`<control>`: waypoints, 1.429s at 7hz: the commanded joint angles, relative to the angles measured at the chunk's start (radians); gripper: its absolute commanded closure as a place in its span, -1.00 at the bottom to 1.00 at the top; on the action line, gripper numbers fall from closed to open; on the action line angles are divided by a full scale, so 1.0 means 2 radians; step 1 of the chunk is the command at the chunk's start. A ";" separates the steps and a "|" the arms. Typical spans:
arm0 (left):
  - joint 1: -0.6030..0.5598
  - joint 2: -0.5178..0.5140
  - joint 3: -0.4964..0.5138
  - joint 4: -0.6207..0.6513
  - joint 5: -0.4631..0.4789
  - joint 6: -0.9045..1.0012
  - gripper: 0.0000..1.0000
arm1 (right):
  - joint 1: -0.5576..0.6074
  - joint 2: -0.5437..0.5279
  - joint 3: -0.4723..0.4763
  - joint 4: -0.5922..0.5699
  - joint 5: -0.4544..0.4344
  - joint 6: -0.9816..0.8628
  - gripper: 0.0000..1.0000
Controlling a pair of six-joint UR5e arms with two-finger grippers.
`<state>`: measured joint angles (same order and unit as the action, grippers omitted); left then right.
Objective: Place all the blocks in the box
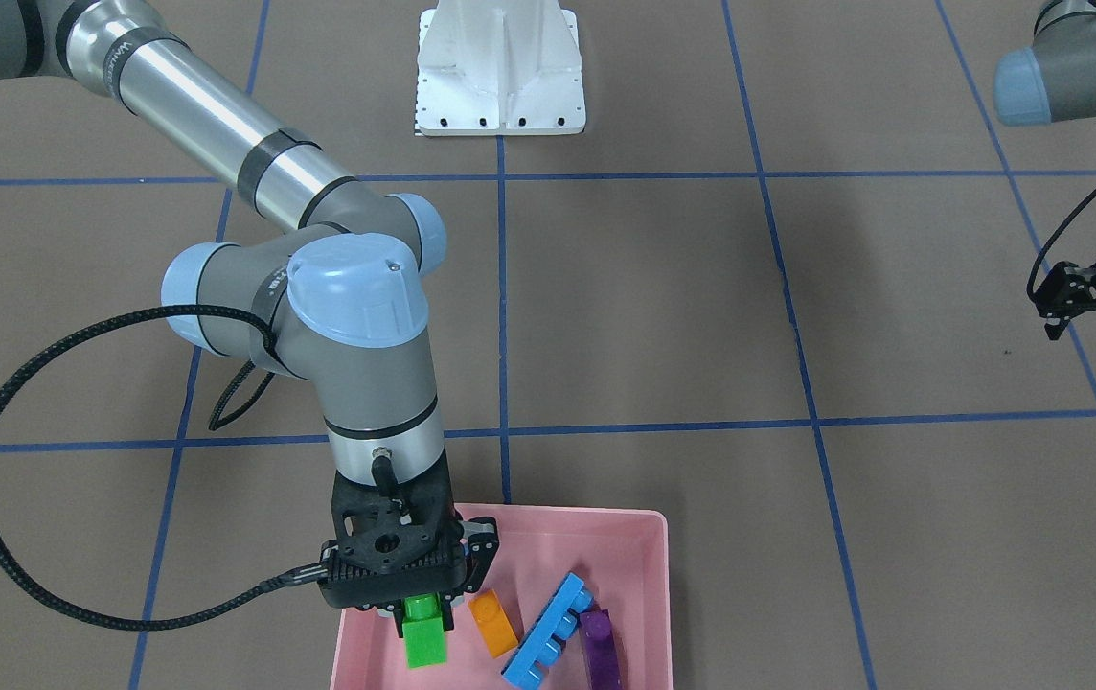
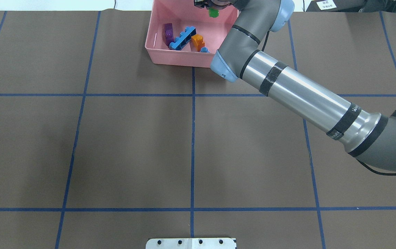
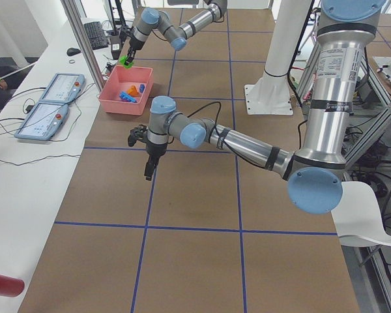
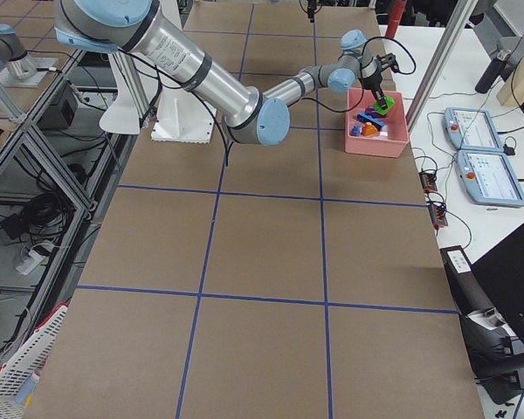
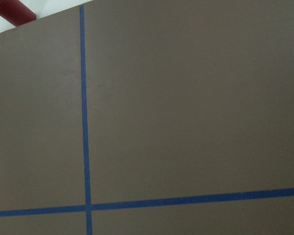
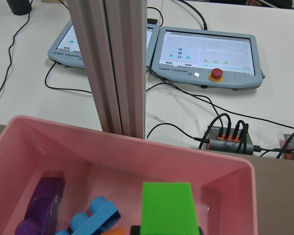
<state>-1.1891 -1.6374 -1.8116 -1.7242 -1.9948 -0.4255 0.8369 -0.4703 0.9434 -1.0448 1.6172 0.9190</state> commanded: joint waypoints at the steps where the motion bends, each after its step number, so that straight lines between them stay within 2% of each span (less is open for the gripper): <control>1: -0.035 0.036 -0.007 -0.001 -0.060 0.059 -1.00 | -0.001 0.014 -0.005 0.009 0.007 0.011 -1.00; 2: -0.050 0.046 -0.007 -0.001 -0.075 0.087 -1.00 | 0.003 0.019 -0.005 0.009 0.023 0.011 -1.00; 3: -0.052 0.058 -0.009 -0.002 -0.077 0.095 -1.00 | 0.018 0.020 0.004 0.005 0.060 0.008 -1.00; 4: -0.056 0.064 -0.011 -0.002 -0.078 0.126 -1.00 | 0.032 0.017 0.028 -0.029 0.106 0.005 -1.00; 5: -0.066 0.068 -0.011 -0.002 -0.078 0.161 -1.00 | 0.053 0.007 0.082 -0.116 0.153 -0.009 -1.00; 6: -0.080 0.072 -0.011 -0.001 -0.088 0.173 -1.00 | 0.063 -0.021 0.150 -0.205 0.181 -0.060 -1.00; 7: -0.115 0.072 -0.002 0.003 -0.130 0.177 -1.00 | 0.078 -0.056 0.197 -0.252 0.189 -0.112 -1.00; 8: -0.127 0.074 0.003 0.005 -0.162 0.203 -1.00 | 0.099 -0.109 0.232 -0.258 0.215 -0.145 -1.00; 10: -0.136 0.088 0.004 0.004 -0.168 0.223 -1.00 | 0.178 -0.232 0.280 -0.253 0.312 -0.275 -1.00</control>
<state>-1.4459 -1.4706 -1.8067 -1.7160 -2.3217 0.0036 1.1060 -0.7971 1.4473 -1.5457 2.1362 0.5152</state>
